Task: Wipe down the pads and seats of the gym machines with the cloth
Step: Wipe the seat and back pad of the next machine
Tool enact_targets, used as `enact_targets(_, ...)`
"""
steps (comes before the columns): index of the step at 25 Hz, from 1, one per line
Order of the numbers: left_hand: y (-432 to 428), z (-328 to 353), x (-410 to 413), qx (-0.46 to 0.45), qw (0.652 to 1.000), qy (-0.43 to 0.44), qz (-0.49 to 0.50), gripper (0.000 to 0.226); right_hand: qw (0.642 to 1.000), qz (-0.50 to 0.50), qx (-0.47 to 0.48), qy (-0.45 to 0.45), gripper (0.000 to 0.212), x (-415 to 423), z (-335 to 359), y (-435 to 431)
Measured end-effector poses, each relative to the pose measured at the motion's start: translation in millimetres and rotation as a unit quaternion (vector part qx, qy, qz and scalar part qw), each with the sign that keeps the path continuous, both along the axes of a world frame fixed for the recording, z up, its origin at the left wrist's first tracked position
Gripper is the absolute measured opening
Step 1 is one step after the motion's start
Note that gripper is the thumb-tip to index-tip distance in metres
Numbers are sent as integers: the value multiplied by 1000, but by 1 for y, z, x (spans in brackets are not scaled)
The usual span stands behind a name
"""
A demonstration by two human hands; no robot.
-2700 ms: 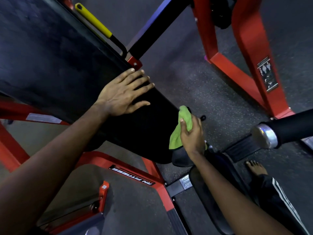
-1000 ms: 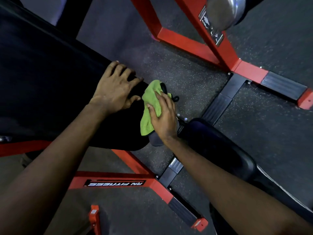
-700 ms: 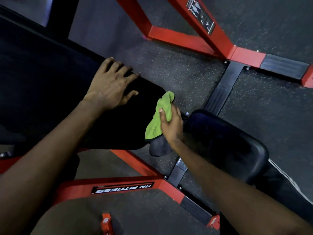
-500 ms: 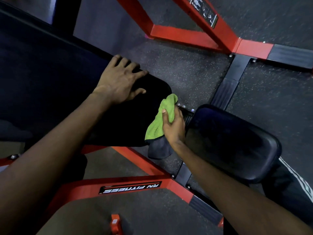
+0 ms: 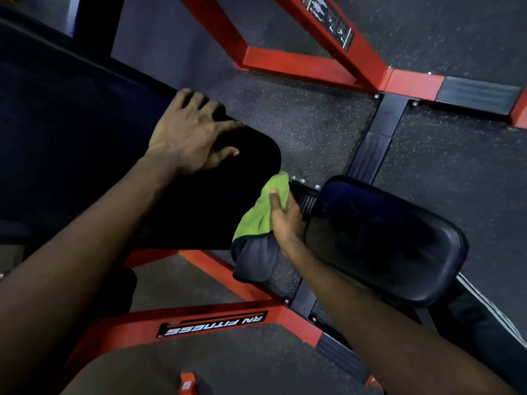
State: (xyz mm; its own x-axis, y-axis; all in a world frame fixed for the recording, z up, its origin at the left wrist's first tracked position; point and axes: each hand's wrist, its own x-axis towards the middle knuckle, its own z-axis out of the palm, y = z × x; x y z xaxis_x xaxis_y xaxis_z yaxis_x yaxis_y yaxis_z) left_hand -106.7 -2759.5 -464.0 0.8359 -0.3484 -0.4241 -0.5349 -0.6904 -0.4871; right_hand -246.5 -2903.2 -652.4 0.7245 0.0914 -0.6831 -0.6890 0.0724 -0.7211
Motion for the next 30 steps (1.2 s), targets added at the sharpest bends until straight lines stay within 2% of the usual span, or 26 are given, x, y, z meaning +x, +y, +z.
enact_targets(5, -1, -10, -24, -66, 997, 41, 0, 65, 995, 1, 83, 45, 36, -28, -12, 4)
enact_targets(7, 6, -16, -45, -74, 996, 50, -24, 67, 993, 11, 93, 77, 35, -45, -7, 9)
enact_targets(9, 12, -19, -55, -84, 995, 54, -28, 67, 988, -28, 100, 112, 30, -49, -8, 16)
enact_targets(12, 13, -21, -51, -92, 994, 62, -13, 68, 986, -17, 115, 122, 23, -42, -3, 12)
enact_targets(17, 11, -20, -50, -128, 989, 70, 7, 67, 991, 102, 46, 73, 17, -30, 24, -15)
enact_targets(21, -3, -10, -61, -170, 982, 41, 71, 53, 973, 217, -76, 3, 39, 1, 55, -56)
enact_targets(23, -9, 4, -76, -214, 966, -9, 146, 46, 969, 217, -113, -24, 58, 38, 84, -79)
enact_targets(25, -9, 26, -90, -251, 939, -47, 232, 42, 962, 230, -132, -59, 68, 78, 126, -95)
enact_targets(30, -9, 97, -115, -315, 860, -58, 398, 38, 931, 281, -168, -163, 58, 135, 226, -90)
